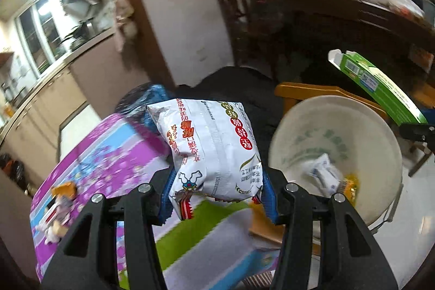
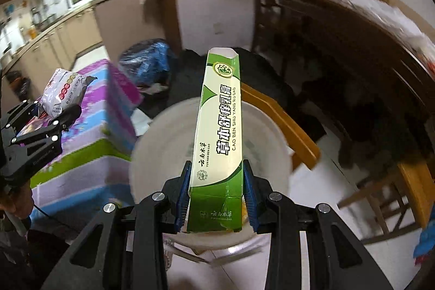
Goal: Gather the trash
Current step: 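Carry the snack bag and toothpaste box over the white bucket with both tools, then open the left tool to drop the snack bag while the right tool drops the box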
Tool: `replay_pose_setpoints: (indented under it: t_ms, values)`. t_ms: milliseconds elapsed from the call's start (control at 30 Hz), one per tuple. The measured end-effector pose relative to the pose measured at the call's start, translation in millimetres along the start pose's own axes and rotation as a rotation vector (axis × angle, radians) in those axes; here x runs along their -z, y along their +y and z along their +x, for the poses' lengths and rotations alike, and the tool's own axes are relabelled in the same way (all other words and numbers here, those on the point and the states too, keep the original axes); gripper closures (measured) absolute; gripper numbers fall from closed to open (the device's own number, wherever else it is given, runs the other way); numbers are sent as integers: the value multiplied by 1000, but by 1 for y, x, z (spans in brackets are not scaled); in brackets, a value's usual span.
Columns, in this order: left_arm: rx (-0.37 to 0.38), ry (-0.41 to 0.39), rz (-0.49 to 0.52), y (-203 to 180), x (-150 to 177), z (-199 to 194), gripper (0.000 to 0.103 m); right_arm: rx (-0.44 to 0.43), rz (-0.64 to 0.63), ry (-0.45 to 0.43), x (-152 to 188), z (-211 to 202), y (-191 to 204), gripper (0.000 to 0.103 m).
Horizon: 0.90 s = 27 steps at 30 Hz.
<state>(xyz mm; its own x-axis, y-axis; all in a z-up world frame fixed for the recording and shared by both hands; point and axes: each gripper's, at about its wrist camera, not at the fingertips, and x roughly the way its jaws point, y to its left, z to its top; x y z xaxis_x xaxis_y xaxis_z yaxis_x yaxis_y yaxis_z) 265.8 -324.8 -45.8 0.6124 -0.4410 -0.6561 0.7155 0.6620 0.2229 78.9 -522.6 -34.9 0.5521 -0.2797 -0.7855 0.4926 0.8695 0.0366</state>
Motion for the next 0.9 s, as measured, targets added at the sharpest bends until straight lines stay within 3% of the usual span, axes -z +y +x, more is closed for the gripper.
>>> replay_pose_setpoints:
  t_ms: [233, 400, 900]
  values:
    - [74, 28, 90, -48, -16, 25, 54, 18, 47, 37, 4, 11, -30, 67]
    - [125, 44, 131, -71, -23, 38, 54, 42, 64, 71, -1, 25, -31, 67]
    - [213, 116, 189, -91, -15, 73, 54, 23, 88, 186, 12, 64, -36, 67]
